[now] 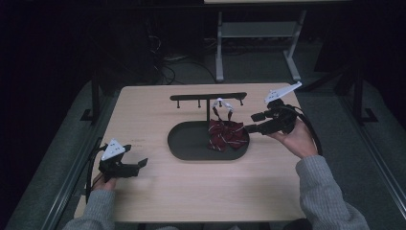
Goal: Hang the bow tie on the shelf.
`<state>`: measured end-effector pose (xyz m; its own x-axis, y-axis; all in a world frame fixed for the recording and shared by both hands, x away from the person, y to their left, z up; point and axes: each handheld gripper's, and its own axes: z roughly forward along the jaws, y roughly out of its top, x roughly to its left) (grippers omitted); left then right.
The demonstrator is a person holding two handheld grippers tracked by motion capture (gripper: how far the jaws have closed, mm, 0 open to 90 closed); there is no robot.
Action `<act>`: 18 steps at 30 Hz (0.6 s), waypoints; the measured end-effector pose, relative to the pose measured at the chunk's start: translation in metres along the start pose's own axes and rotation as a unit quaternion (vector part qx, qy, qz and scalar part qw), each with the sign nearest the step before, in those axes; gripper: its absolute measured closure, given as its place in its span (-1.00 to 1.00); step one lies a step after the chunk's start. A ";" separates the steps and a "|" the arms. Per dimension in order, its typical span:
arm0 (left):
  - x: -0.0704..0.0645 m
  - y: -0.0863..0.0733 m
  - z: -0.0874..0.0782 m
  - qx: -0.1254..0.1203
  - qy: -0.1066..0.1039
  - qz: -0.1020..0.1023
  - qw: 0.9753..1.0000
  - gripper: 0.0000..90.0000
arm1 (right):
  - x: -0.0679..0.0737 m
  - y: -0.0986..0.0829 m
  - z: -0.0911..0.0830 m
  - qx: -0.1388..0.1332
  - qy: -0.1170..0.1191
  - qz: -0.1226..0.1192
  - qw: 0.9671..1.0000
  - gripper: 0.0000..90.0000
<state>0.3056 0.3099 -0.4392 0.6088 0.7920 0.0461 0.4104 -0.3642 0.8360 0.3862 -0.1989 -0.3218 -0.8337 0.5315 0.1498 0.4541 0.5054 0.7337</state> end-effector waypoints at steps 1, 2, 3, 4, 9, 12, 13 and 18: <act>0.000 0.000 0.000 0.000 0.000 0.000 1.000 -0.71 | -0.001 -0.002 0.000 0.000 -0.001 -0.001 1.000 -0.07; 0.000 0.000 0.000 0.000 0.000 0.000 1.000 -0.71 | -0.001 -0.002 0.000 0.000 -0.001 -0.001 1.000 -0.07; 0.000 0.000 0.000 0.000 0.000 0.000 1.000 -0.71 | -0.001 -0.004 -0.001 -0.001 -0.001 -0.001 1.000 -0.07; 0.000 0.000 0.000 0.001 0.000 0.000 1.000 -0.71 | -0.001 -0.008 -0.001 -0.002 -0.003 -0.002 1.000 -0.08; 0.000 0.000 0.000 0.001 0.000 0.000 1.000 -0.71 | -0.002 -0.015 -0.003 -0.001 -0.005 0.005 1.000 -0.08; 0.000 0.000 0.000 0.002 0.001 0.000 1.000 -0.71 | -0.002 -0.020 -0.004 -0.002 -0.005 0.009 1.000 -0.08; 0.000 0.000 0.000 0.002 0.000 0.000 1.000 -0.71 | -0.002 -0.021 -0.004 -0.003 -0.004 0.010 1.000 -0.09; 0.000 0.000 0.000 0.002 0.000 0.000 1.000 -0.71 | -0.001 -0.028 -0.004 0.001 -0.006 0.014 1.000 -0.10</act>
<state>0.3054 0.3095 -0.4392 0.6080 0.7926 0.0462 0.4133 -0.3656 0.8340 0.3731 -0.2167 -0.3398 -0.8172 0.5531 0.1619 0.4770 0.4916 0.7286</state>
